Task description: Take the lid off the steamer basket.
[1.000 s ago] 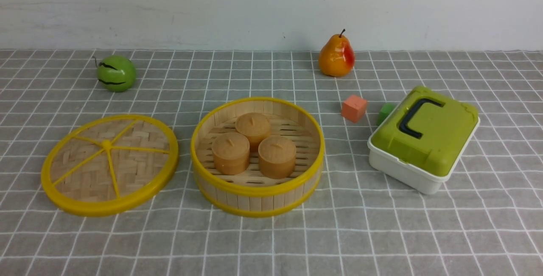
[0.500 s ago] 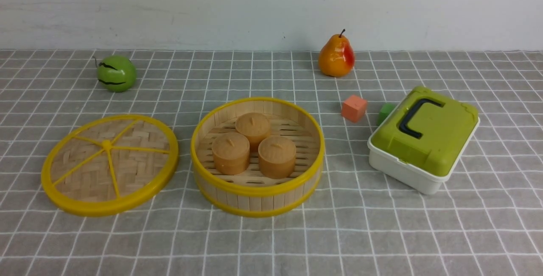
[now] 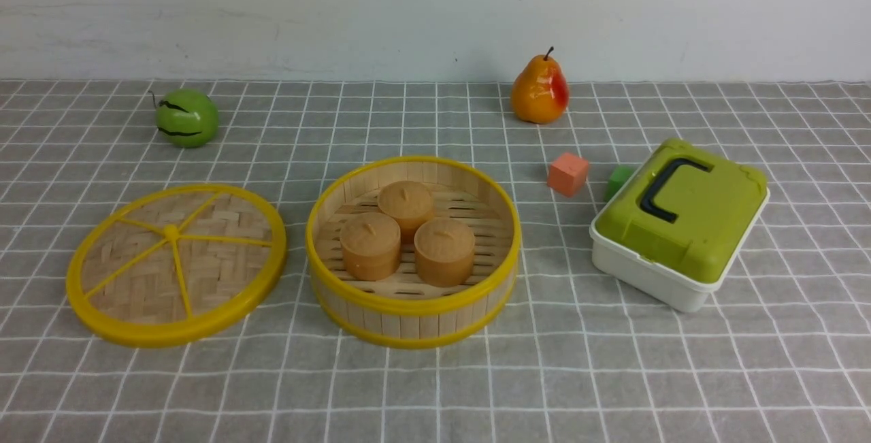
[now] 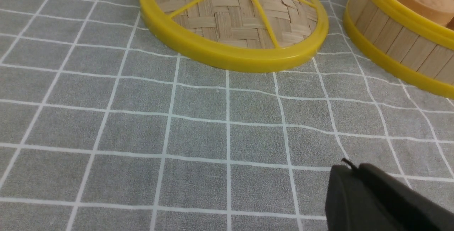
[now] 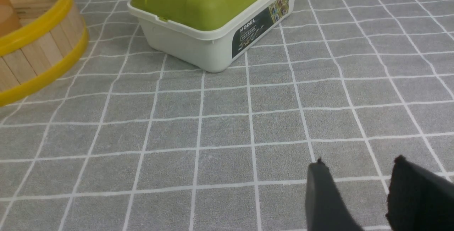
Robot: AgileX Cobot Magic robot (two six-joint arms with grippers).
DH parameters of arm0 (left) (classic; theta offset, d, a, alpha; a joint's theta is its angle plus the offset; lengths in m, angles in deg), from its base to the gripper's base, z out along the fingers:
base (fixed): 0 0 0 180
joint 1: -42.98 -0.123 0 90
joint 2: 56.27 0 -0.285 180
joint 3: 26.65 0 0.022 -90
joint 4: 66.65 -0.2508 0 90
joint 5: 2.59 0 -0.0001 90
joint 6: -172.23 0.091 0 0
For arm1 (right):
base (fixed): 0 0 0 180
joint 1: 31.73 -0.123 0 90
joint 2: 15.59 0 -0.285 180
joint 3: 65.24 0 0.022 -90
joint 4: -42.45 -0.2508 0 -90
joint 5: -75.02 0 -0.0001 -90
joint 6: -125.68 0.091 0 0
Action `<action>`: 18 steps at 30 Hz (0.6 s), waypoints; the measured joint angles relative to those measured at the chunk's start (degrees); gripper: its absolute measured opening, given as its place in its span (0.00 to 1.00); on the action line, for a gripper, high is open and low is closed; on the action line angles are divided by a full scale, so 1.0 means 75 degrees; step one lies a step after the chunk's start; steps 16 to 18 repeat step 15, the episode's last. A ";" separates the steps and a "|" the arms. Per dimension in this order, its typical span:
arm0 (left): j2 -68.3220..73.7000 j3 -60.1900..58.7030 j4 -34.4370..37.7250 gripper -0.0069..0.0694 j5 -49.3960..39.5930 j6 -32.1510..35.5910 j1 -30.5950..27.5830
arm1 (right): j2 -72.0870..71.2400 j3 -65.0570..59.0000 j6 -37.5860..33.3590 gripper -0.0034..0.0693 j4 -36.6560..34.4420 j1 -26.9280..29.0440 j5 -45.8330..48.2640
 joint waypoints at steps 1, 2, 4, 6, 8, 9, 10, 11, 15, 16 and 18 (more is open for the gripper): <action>0.0000 0.0000 0.0000 0.12 0.0000 0.0000 0.0000 | 0.0000 0.0000 0.0000 0.38 0.0000 0.0000 0.0000; 0.0000 0.0000 0.0000 0.12 0.0000 0.0000 0.0000 | 0.0000 0.0000 0.0000 0.38 0.0000 0.0000 0.0000; 0.0000 0.0000 0.0000 0.12 0.0000 0.0000 0.0000 | 0.0000 0.0000 0.0000 0.38 0.0000 0.0000 0.0000; 0.0000 0.0000 0.0000 0.12 0.0000 0.0000 0.0000 | 0.0000 0.0000 0.0000 0.38 0.0000 0.0000 0.0000; 0.0000 0.0000 0.0000 0.12 0.0000 0.0000 0.0000 | 0.0000 0.0000 0.0000 0.38 0.0000 0.0000 0.0000; 0.0000 0.0000 0.0000 0.12 0.0000 0.0000 0.0000 | 0.0000 0.0000 0.0000 0.38 0.0000 0.0000 0.0000; 0.0000 0.0000 0.0000 0.12 0.0000 0.0000 0.0000 | 0.0000 0.0000 0.0000 0.38 0.0000 0.0000 0.0000; 0.0000 0.0000 0.0000 0.12 0.0000 0.0000 0.0000 | 0.0000 0.0000 0.0000 0.38 0.0000 0.0000 0.0000; 0.0000 0.0000 0.0000 0.13 0.0000 0.0000 0.0000 | 0.0000 0.0000 0.0000 0.38 0.0000 0.0000 0.0000; 0.0000 0.0000 0.0000 0.13 0.0000 0.0000 0.0000 | 0.0000 0.0000 0.0000 0.38 0.0000 0.0000 0.0000; 0.0000 0.0000 0.0000 0.13 0.0000 0.0000 0.0000 | 0.0000 0.0000 0.0000 0.38 0.0000 0.0000 0.0000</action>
